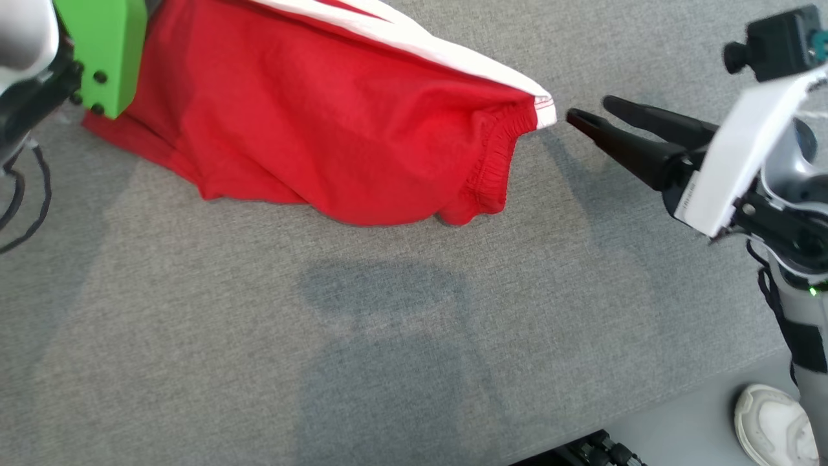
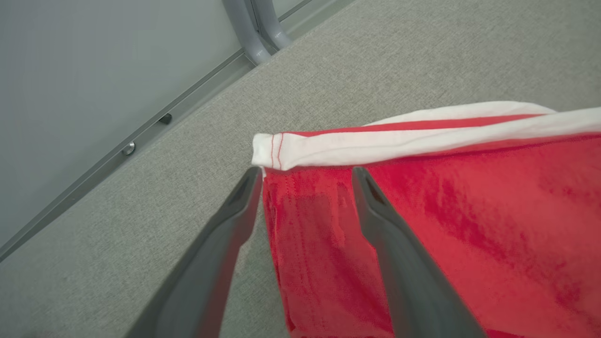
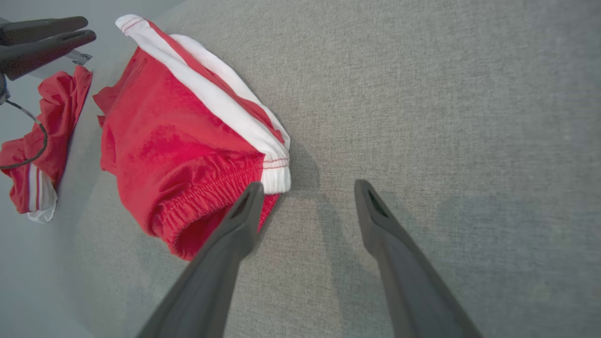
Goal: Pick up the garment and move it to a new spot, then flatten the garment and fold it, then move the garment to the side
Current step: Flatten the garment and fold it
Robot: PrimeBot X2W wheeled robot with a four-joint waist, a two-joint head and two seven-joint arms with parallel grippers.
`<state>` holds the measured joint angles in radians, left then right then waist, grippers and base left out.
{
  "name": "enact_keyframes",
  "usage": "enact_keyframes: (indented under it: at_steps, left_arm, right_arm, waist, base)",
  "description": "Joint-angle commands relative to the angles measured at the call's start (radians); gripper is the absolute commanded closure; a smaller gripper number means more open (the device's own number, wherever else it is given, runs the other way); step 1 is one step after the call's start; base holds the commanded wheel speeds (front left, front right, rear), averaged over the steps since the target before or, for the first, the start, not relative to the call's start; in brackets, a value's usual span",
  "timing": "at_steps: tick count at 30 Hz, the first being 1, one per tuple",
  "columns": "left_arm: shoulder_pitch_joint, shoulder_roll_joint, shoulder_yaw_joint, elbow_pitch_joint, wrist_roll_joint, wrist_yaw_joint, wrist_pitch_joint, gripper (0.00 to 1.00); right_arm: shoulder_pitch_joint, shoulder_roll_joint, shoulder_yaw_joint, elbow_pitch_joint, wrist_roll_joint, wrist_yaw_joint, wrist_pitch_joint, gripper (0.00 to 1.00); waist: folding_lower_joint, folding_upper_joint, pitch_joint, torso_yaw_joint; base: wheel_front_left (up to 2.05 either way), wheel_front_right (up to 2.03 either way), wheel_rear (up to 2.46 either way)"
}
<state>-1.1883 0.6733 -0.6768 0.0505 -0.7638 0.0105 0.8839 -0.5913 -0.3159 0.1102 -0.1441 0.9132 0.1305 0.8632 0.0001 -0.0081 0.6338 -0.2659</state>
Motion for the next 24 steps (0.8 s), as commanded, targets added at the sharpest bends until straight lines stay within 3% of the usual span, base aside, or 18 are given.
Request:
enact_keyframes:
  at_steps: [1, 4, 8, 12, 17, 21, 24]
  left_arm:
    - [0.031, 0.023, 0.010, -0.021, 0.004, 0.006, -0.027, 0.00]
    - [0.090, 0.075, 0.032, -0.088, 0.054, 0.013, -0.140, 0.00]
    - [0.234, 0.099, 0.098, -0.141, 0.035, 0.079, -0.309, 0.00]
    - [0.376, 0.060, 0.146, -0.147, -0.016, 0.139, -0.441, 0.00]
    - [0.458, -0.042, 0.152, -0.069, 0.027, 0.176, -0.663, 0.00]
    - [0.492, -0.119, 0.134, 0.053, 0.035, 0.149, -0.795, 0.00]
    - [0.497, -0.153, 0.128, 0.155, 0.021, 0.112, -0.849, 0.00]
  right_arm:
    - [0.039, -0.001, -0.018, -0.013, -0.010, 0.000, -0.011, 0.00]
    - [0.116, 0.004, -0.048, -0.068, -0.029, 0.000, -0.037, 0.00]
    - [0.233, 0.017, -0.062, -0.137, -0.074, 0.000, -0.105, 0.00]
    - [0.324, 0.003, -0.064, -0.195, -0.160, 0.000, -0.224, 0.00]
    - [0.382, -0.067, -0.013, -0.214, -0.413, 0.000, -0.564, 0.00]
    - [0.404, -0.071, 0.050, -0.137, -0.598, 0.000, -0.861, 0.00]
    - [0.430, -0.033, 0.070, -0.049, -0.686, 0.000, -1.022, 0.00]
  waist:
    - [-0.0001, 0.0081, -0.049, 0.023]
    - [-0.0001, 0.0081, -0.085, 0.039]
    - [-0.0001, 0.0081, -0.129, 0.066]
    - [-0.0001, 0.0081, -0.155, 0.100]
    - [-0.0001, 0.0081, -0.177, 0.121]
    - [-0.0001, 0.0081, -0.191, 0.101]
    - [-0.0001, 0.0081, -0.203, 0.083]
  base:
    - [0.00, 0.00, 0.00]
    - [0.00, 0.00, 0.00]
    - [0.00, 0.00, 0.00]
    - [0.00, 0.00, 0.00]
    - [0.00, 0.00, 0.00]
    - [0.00, 0.00, 0.00]
    - [0.00, 0.00, 0.00]
